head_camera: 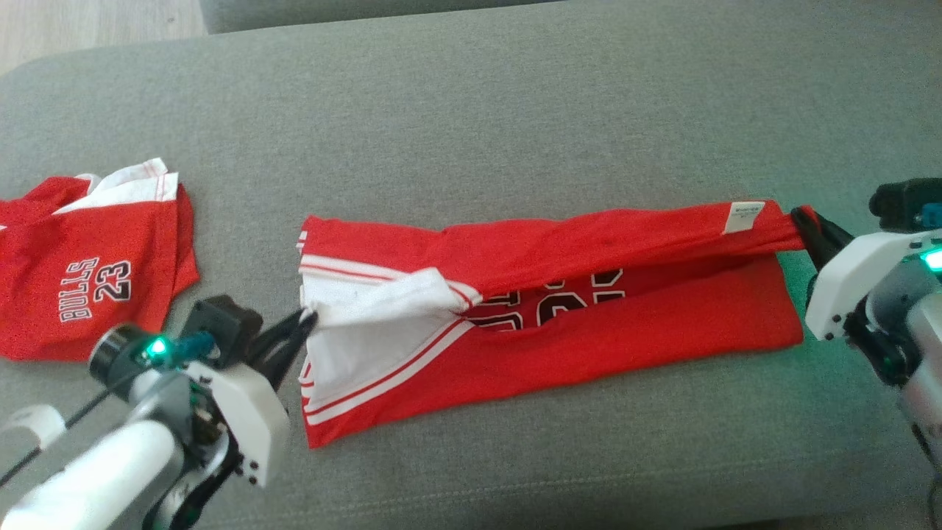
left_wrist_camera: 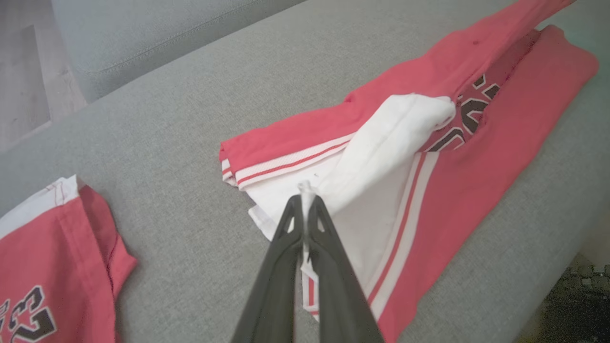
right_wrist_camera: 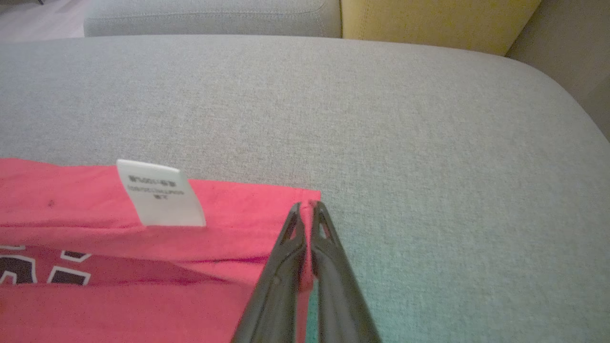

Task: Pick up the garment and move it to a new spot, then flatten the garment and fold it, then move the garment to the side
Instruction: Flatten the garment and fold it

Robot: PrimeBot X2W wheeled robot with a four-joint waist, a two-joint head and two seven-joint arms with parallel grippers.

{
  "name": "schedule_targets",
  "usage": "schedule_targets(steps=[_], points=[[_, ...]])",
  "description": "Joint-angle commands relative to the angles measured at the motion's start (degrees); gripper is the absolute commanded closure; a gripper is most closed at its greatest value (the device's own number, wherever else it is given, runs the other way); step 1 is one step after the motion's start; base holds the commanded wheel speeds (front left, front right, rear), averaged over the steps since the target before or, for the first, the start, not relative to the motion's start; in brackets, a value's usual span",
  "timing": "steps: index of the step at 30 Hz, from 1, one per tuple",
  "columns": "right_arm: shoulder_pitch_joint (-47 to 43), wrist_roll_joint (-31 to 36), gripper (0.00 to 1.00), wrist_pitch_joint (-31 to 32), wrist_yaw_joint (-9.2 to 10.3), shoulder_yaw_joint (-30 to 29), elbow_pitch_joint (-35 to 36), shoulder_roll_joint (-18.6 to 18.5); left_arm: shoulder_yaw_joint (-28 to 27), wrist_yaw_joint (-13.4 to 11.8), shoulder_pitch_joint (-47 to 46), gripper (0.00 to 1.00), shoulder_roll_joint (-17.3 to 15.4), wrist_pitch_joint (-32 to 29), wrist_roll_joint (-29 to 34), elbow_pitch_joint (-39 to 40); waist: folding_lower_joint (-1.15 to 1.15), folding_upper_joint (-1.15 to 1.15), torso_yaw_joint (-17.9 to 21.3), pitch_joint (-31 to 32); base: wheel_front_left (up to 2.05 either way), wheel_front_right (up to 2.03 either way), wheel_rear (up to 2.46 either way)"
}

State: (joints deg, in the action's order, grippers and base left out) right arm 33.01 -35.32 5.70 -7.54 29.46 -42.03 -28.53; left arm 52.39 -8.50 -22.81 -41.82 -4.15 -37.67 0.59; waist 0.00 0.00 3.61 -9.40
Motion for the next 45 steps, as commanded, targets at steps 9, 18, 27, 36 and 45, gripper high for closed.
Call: schedule_targets(steps=[9, 18, 27, 36, 45], points=[[-5.7, -5.2, 0.00, 9.3, 0.05, 1.5, 9.8, -5.5, -0.6, -1.4, 1.3, 0.60, -1.8, -0.9, -1.4, 0.6, 0.00, 0.00, 0.9, 1.4, 0.00, 0.00, 0.00], [-9.3, -8.2, 0.00, 15.2, 0.05, -1.9, 15.8, -8.9, -2.5, -4.2, 1.7, 0.00, 0.7, 2.7, -2.2, -2.2, 0.00, 0.00, 1.0, 3.3, 0.00, 0.00, 0.00], [-10.2, -2.6, 0.00, 7.7, 0.05, -15.5, 21.7, -3.0, -12.3, -9.6, 2.1, 0.00, 4.6, 14.4, -7.1, -1.6, 0.00, 0.00, 1.2, 4.4, 0.00, 0.00, 0.00], [-14.9, 7.0, 0.00, -1.6, 0.05, -25.1, 27.2, 8.5, -18.7, -12.6, 3.3, 0.00, 11.4, 19.1, -3.6, -1.4, 0.00, 0.00, 0.8, 5.0, 0.00, 0.00, 0.00], [-20.1, 17.6, 0.00, -7.6, 0.05, -30.4, 27.7, 16.8, -31.2, -8.8, 11.2, 0.00, 22.9, 19.1, 5.6, -0.2, 0.00, 0.00, 0.6, 4.0, 0.00, 0.00, 0.00]])
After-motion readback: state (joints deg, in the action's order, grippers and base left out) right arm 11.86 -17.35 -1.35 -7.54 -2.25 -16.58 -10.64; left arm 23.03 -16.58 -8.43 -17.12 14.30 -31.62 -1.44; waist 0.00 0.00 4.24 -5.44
